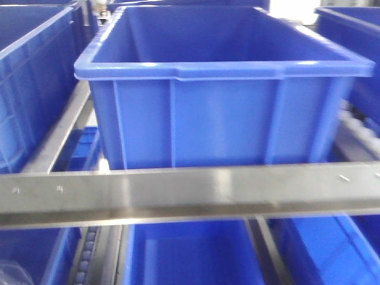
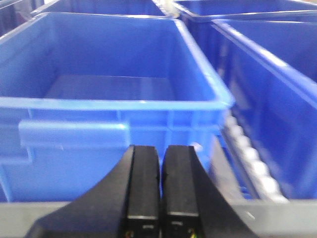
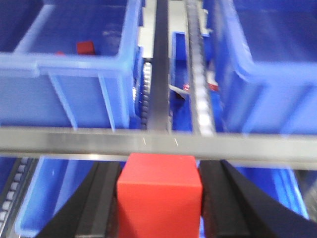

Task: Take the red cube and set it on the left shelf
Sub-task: 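Position the right gripper over the blue crate on the shelf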

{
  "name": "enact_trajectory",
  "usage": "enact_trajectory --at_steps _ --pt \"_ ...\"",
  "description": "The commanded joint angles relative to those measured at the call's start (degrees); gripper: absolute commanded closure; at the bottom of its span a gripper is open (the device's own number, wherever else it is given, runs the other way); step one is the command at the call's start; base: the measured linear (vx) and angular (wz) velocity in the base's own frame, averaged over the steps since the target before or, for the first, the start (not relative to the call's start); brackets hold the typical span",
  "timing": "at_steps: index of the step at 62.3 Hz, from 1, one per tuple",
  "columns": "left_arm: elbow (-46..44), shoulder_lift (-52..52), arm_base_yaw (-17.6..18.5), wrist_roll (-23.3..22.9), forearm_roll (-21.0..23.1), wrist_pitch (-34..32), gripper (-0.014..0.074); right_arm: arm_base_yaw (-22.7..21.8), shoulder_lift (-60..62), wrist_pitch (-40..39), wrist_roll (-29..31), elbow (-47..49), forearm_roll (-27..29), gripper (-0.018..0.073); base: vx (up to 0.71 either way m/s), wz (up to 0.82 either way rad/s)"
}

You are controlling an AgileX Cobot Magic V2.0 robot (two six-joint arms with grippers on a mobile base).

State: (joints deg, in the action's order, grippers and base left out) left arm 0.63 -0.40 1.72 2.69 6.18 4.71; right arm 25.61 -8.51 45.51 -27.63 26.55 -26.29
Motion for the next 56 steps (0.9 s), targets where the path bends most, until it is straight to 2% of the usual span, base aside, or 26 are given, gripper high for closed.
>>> enact_trajectory --at_steps 1,27,56 --pt "1.36 -0.78 0.27 -0.42 0.27 -5.17 0.0495 -0.41 -0.69 -4.14 0.38 1.43 -2.27 0.0501 0.31 0.20" --pt "1.36 -0.78 0.27 -0.42 0.27 -5.17 0.0495 -0.41 -0.69 -4.14 0.38 1.43 -2.27 0.0501 0.24 0.17" --pt "1.36 -0.78 0.27 -0.42 0.27 -5.17 0.0495 -0.41 -0.69 -4.14 0.38 1.43 -2.27 0.0501 0.10 0.09"
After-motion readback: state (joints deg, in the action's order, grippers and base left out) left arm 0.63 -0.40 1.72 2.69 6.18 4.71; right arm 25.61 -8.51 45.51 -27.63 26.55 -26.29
